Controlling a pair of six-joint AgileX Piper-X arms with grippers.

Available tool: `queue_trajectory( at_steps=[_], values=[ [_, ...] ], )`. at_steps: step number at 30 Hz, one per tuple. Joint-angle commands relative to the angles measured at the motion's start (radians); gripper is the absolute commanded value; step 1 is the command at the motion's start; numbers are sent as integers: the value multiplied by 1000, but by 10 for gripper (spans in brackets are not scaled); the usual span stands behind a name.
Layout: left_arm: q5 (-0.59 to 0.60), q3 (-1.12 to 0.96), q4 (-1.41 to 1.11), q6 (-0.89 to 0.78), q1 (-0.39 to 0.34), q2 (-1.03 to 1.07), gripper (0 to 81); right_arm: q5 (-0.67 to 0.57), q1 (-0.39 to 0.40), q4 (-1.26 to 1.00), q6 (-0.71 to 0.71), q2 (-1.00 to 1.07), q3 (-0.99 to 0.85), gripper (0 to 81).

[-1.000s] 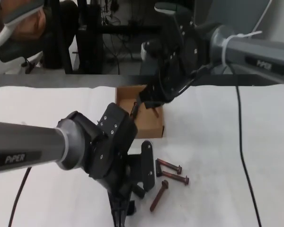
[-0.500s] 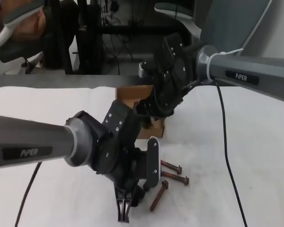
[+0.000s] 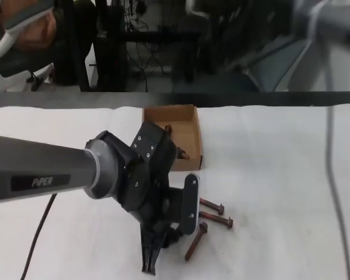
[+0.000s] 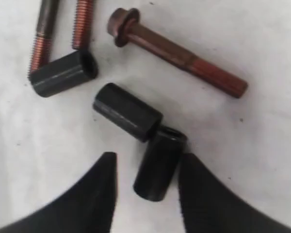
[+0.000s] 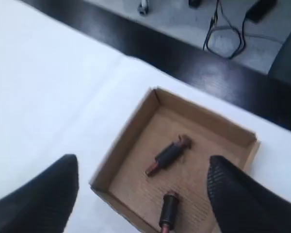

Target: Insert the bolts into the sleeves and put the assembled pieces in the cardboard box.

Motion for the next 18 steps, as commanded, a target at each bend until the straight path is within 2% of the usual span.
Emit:
queue_trajectory(
  at_steps=[1, 2, 3, 6, 8, 10, 15, 18],
  values=[
    [43, -4, 59, 16, 2, 14, 134, -89, -48, -3, 48, -83, -12, 700],
    [51, -4, 72, 16, 2, 19, 69, -118, -62, -1, 62, -100, -12, 700],
    [50, -4, 74, 13, 2, 29, 43, -144, -77, 5, 74, -119, -12, 700],
    [32, -4, 76, 13, -16, 65, 53, -174, -106, 46, 87, -179, -12, 700],
    [-34, -4, 76, 2, -35, 82, 18, -174, -109, 95, 52, -213, -12, 700],
    [-61, -4, 74, -24, -53, 81, 18, -174, -109, 140, 3, -248, -12, 700],
    [-70, -4, -19, -306, -67, -16, 18, -165, -120, 271, -88, -352, -8, 700],
    [-54, 6, -64, -475, -32, -123, 18, -94, -132, 324, -90, -438, 42, 700]
  ],
)
